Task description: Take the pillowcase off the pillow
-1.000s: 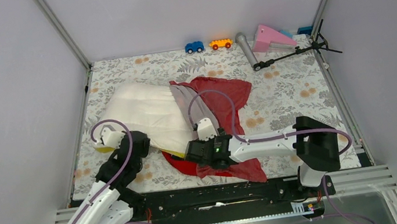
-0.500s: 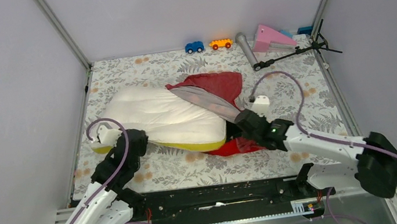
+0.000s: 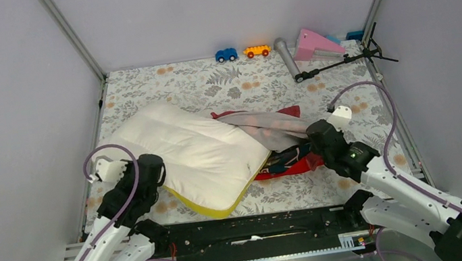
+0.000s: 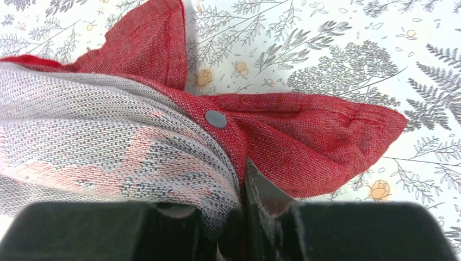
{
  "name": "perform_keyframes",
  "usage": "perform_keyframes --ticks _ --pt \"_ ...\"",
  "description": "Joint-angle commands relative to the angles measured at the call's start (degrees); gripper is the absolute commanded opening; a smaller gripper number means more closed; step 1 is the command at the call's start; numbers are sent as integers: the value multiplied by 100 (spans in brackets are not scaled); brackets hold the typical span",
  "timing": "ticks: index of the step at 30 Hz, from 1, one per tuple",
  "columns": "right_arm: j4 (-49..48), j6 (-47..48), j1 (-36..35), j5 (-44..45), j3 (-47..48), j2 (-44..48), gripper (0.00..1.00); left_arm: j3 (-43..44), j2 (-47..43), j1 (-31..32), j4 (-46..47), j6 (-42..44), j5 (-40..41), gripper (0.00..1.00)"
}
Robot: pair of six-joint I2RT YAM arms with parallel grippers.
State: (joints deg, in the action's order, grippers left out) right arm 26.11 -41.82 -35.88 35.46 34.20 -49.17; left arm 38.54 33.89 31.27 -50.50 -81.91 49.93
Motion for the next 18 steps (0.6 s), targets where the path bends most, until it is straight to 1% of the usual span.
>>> perform_keyframes --ticks 1,4,7,10,16,18 --pt "253 29 142 818 -21 322 1 243 -83 -103 -224 -488 999 0" --pt "399 -78 184 1122 0 547 1 277 -20 -103 -546 -911 1090 0" --pt "466 -173 191 1393 -2 913 1 366 3 -103 -1149 -1513 1219 0" --pt "470 -272 187 1531 -31 1352 1 400 -39 -103 -1376 -1777 1281 0" --pt "304 -204 187 1637 -110 2106 0 466 -35 -103 -1327 -1646 1269 0" --pt "196 -119 187 1610 -135 2234 0 486 6 -103 -971 -1155 1193 1"
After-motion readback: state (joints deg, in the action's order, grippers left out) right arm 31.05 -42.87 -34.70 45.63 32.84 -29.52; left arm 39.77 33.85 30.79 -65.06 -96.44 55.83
